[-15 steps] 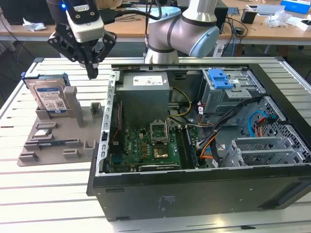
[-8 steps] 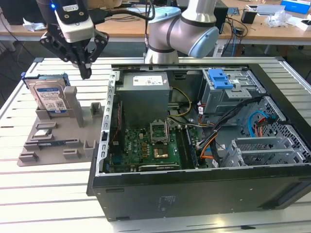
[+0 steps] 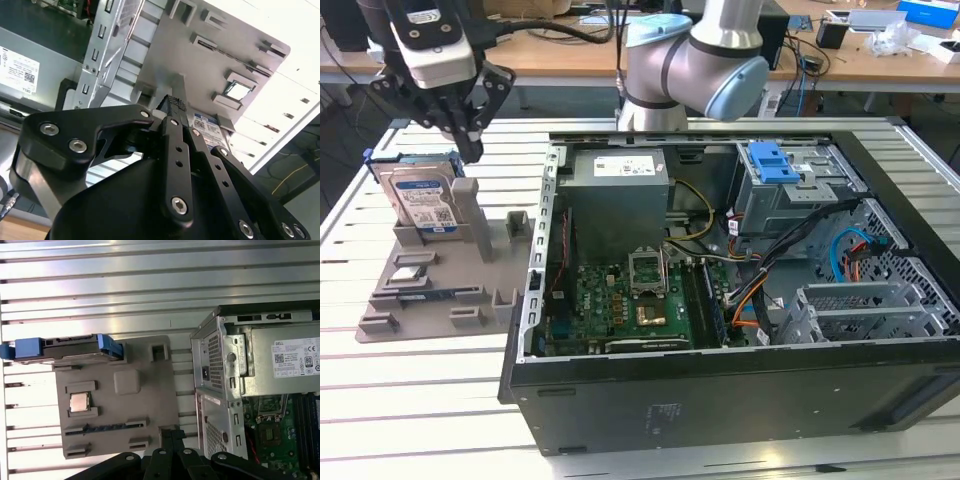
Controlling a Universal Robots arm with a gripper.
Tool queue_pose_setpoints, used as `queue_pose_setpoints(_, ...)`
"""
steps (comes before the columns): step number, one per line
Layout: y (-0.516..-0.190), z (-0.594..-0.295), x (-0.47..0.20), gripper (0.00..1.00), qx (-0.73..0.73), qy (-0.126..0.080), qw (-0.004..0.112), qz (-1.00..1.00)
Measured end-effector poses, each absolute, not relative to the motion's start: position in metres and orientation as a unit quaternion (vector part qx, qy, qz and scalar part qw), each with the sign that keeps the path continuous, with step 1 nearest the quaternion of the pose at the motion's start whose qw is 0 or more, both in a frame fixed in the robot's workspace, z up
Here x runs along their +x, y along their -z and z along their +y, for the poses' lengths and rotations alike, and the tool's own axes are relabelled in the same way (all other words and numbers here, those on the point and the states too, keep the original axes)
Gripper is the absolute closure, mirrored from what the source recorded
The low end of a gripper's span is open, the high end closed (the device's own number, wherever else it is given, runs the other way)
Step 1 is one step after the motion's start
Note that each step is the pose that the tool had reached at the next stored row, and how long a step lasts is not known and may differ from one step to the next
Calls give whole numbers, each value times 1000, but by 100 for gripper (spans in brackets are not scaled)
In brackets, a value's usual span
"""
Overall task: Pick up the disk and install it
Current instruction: 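Reach for the disk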
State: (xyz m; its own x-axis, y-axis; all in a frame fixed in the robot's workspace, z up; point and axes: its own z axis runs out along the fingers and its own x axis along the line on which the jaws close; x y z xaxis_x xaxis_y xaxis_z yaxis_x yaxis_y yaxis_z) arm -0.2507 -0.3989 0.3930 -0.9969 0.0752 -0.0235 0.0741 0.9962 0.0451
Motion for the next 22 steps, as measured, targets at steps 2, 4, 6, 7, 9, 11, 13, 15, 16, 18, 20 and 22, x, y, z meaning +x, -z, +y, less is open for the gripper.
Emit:
queue_pose_setpoints(2,-393,-399,-260,89,37,-22,13,999)
queue_pose_setpoints(4,-393,-399,-269,89,37,-22,13,999)
queue_pose_setpoints(6,-393,-399,-275,89,37,-22,13,999)
queue_pose_setpoints(7,-393,-399,-279,89,37,-22,13,999)
queue_pose_setpoints(9,-393,-399,-287,89,37,-22,13,999)
queue_pose_setpoints(11,-392,-399,-291,89,37,-22,13,999)
queue_pose_setpoints(13,-392,-399,-299,89,37,-22,13,999)
queue_pose_setpoints(15,-392,-399,-303,89,37,-22,13,999)
queue_pose_setpoints(16,-392,-399,-306,89,37,-22,13,999)
queue_pose_setpoints(18,-392,-399,-310,89,37,-22,13,999)
queue_pose_setpoints(20,-392,-399,-312,89,37,-22,13,999)
queue_pose_setpoints(22,-392,-399,-315,89,37,-22,13,999)
